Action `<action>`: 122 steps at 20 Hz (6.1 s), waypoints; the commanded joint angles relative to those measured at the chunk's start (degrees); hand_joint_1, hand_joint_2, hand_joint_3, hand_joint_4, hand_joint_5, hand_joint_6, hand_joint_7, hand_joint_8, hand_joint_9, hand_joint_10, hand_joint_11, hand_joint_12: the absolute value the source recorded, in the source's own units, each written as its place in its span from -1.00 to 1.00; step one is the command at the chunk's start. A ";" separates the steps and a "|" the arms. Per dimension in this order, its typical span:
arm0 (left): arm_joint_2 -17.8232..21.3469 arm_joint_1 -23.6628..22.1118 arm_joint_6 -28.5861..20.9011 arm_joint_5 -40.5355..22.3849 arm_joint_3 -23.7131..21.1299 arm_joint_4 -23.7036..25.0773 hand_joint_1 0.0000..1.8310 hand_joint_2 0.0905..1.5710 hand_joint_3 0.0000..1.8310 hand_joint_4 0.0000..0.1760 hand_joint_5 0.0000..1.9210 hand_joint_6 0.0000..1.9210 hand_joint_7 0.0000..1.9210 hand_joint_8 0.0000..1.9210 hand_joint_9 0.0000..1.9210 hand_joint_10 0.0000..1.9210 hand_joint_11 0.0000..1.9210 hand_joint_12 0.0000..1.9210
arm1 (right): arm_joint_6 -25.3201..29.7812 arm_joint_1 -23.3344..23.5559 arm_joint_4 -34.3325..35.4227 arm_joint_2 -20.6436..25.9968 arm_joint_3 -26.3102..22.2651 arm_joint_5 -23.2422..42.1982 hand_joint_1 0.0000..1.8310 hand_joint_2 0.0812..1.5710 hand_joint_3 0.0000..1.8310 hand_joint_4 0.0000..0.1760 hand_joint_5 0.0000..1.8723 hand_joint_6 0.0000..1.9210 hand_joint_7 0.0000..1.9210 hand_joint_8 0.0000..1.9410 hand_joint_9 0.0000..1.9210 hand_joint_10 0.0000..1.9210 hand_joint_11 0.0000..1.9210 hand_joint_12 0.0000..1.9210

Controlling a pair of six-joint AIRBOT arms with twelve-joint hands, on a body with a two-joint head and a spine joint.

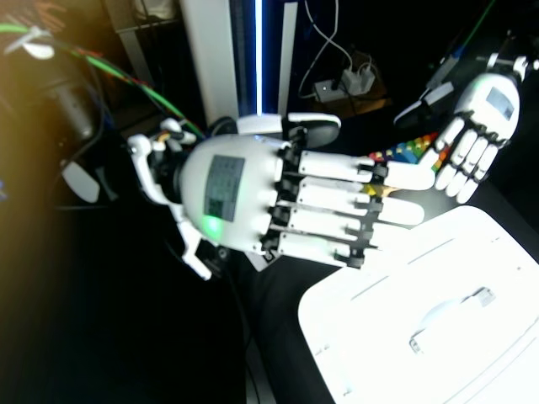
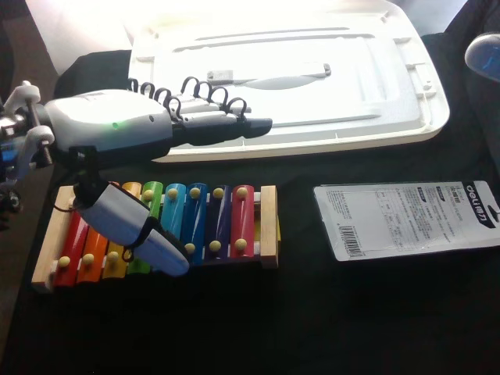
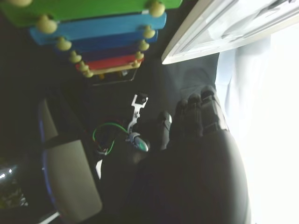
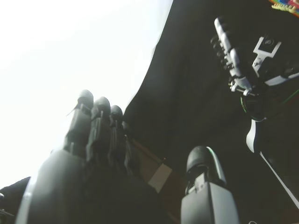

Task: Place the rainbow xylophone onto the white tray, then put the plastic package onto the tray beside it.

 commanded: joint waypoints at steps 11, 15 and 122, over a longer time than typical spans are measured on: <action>-2.96 1.00 -3.92 -1.92 1.59 0.86 -0.38 -0.18 -1.00 -0.70 -1.00 -1.00 -1.00 -1.00 -1.00 -1.00 -0.98 -0.99 | 0.88 0.38 2.13 -0.62 0.07 6.40 -0.43 0.34 -1.00 -0.84 -0.85 -1.00 -0.71 -1.00 -0.68 -1.00 -0.97 -0.46; -3.06 1.66 -5.24 -2.27 1.54 1.68 -0.42 -0.24 -1.00 -0.45 -1.00 -1.00 -1.00 -1.00 -1.00 -1.00 -1.00 -1.00 | 0.88 0.38 2.13 -0.70 0.05 6.40 -0.42 0.32 -1.00 -0.76 -0.83 -1.00 -0.69 -1.00 -0.67 -1.00 -0.98 -0.40; -18.80 -19.00 4.78 13.75 25.50 -8.39 0.60 0.51 -1.00 -1.00 -0.65 0.42 -0.34 0.56 -0.21 0.47 -0.40 0.53 | 1.38 0.41 1.89 -3.72 0.20 8.35 -0.21 0.26 -1.00 -0.52 -0.77 -1.00 -0.57 -1.00 -0.54 -1.00 -0.85 -0.48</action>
